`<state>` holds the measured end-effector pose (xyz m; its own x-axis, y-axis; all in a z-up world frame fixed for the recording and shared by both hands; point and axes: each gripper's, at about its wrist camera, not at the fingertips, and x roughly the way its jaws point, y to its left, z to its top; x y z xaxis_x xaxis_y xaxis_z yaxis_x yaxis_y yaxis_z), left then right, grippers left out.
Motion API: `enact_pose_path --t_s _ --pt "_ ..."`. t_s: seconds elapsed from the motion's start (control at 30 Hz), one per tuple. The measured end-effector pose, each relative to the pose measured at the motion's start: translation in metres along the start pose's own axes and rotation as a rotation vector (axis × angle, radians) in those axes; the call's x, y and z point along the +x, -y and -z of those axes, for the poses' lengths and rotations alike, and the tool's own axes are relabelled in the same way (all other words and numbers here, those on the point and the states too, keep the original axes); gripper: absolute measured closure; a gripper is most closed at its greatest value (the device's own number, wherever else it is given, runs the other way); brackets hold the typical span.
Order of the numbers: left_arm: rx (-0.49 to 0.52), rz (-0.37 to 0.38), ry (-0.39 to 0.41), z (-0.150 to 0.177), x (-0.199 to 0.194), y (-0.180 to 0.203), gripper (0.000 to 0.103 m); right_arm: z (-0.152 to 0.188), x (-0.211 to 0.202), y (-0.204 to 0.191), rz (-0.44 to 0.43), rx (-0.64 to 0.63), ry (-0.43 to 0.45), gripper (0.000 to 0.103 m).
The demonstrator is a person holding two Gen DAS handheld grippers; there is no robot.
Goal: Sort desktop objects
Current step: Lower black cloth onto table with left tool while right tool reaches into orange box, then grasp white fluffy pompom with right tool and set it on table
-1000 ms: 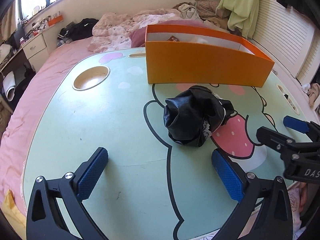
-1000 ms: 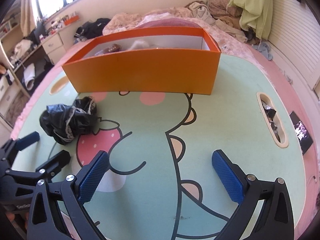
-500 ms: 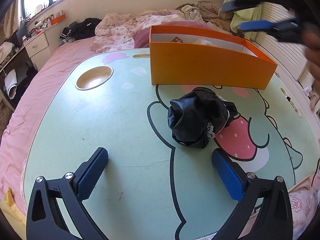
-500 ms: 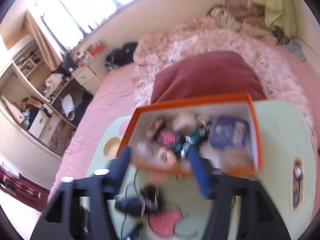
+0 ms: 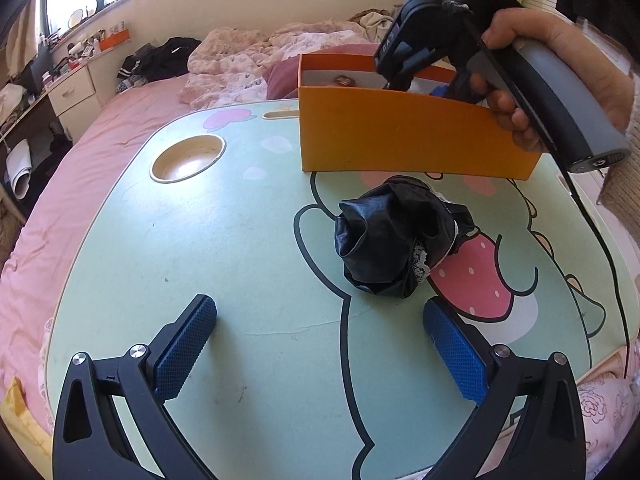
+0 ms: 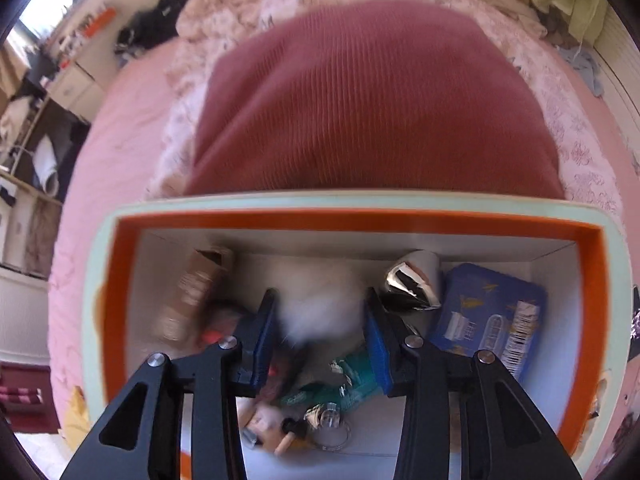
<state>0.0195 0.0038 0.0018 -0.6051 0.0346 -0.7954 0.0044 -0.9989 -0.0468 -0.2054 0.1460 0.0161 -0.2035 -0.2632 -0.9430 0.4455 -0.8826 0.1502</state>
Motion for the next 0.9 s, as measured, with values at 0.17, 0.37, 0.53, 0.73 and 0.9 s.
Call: enact_pose_path --t_s 0.17,0.37,0.53,0.73,0.9 --pt "-0.003 0.004 0.001 -0.001 0.0 -0.001 0.0 0.01 -0.026 0.015 -0.104 0.027 0.089 0.072" --pt "-0.004 0.005 0.002 -0.002 0.001 -0.001 0.0 0.054 -0.116 0.019 -0.243 -0.004 0.331 0.072" --pt "-0.006 0.003 0.001 -0.003 0.002 -0.001 0.0 0.131 -0.136 0.021 -0.216 -0.07 0.409 0.071" --pt "-0.01 0.005 0.001 -0.004 0.003 -0.002 0.0 0.173 -0.077 0.024 -0.148 -0.092 0.383 0.069" --pt "-0.011 0.005 0.002 -0.004 0.003 -0.002 0.0 0.183 -0.082 0.041 -0.171 -0.021 0.424 0.038"
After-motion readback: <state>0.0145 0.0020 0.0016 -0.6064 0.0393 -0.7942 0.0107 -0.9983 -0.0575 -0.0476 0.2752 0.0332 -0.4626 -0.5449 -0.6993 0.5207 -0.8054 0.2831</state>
